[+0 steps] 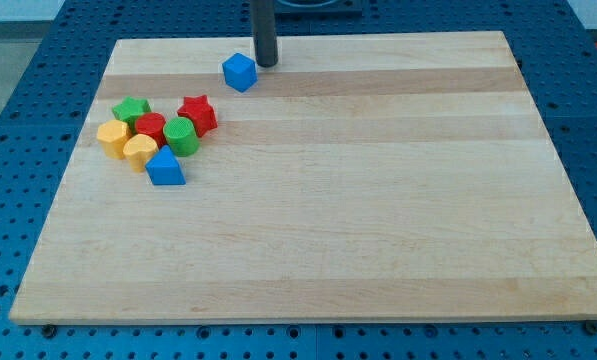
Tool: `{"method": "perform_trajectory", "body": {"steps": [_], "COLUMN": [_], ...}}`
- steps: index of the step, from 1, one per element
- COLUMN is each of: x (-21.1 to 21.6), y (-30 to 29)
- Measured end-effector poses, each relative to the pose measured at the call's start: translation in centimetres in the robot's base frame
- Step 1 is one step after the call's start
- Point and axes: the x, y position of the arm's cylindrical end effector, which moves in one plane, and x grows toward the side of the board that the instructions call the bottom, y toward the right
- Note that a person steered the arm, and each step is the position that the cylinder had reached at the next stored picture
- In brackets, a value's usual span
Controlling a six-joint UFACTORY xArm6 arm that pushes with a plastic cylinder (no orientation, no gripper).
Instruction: Push the blue cube into the red star
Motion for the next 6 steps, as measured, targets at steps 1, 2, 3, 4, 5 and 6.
{"method": "perform_trajectory", "body": {"steps": [1,2,3,4,5,6], "x": [0.7,1.9,2.9,3.8,4.5,5.1], "y": [-1.5,-1.7,-1.7,-1.9,-3.2,-4.7]}}
